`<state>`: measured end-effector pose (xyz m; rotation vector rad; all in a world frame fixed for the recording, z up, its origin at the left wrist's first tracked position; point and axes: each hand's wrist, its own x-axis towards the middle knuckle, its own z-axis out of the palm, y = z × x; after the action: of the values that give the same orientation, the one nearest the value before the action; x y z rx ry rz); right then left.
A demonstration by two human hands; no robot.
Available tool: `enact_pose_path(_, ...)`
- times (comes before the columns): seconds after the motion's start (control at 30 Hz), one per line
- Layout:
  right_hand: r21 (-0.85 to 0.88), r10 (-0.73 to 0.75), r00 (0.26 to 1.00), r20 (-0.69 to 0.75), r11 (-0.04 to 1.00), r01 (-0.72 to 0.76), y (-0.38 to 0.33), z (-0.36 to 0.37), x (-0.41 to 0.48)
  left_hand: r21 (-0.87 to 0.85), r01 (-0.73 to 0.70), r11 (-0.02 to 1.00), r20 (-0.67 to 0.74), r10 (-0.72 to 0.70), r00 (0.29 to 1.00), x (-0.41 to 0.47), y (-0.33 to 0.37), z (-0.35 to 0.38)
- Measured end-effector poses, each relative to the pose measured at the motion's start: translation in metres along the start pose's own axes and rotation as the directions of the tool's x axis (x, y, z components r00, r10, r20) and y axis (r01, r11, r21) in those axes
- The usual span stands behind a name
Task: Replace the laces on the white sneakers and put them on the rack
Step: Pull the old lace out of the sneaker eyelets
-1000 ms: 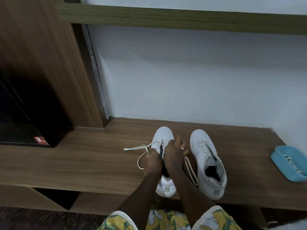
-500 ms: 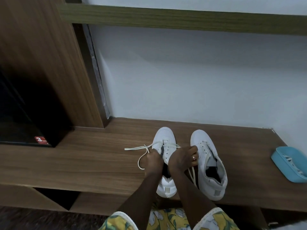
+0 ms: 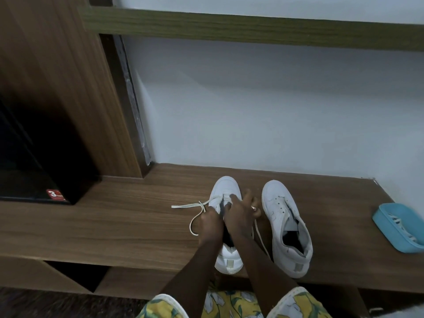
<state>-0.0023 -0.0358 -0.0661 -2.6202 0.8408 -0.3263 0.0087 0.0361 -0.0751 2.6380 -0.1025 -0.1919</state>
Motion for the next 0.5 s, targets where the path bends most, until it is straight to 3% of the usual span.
enact_pose_path(0.07, 0.008, -0.086, 0.996, 0.029, 0.996, 0.086, 0.0000, 0.0016, 0.0003, 0.005, -0.014, 1.000, -0.002, 0.014, 1.000, -0.0005, 0.0000, -0.0004)
enact_pose_path(0.2, -0.082, -0.106, 0.992, 0.072, 0.990, 0.112, 0.0001, 0.0019, 0.0002, 0.012, -0.010, 1.000, -0.001, 0.011, 1.000, -0.0013, 0.0007, -0.0019)
enact_pose_path(0.4, -0.130, 0.105, 0.992, 0.067, 0.987, -0.095, 0.0016, -0.0018, -0.0003, -0.014, 0.012, 1.000, -0.002, -0.012, 1.000, -0.0006, -0.0005, -0.0004)
enact_pose_path(0.5, -0.101, 0.114, 0.989, 0.090, 0.989, -0.105, 0.0028, -0.0031, 0.0012, -0.014, 0.004, 1.000, 0.006, -0.004, 1.000, -0.0006, -0.0011, -0.0001)
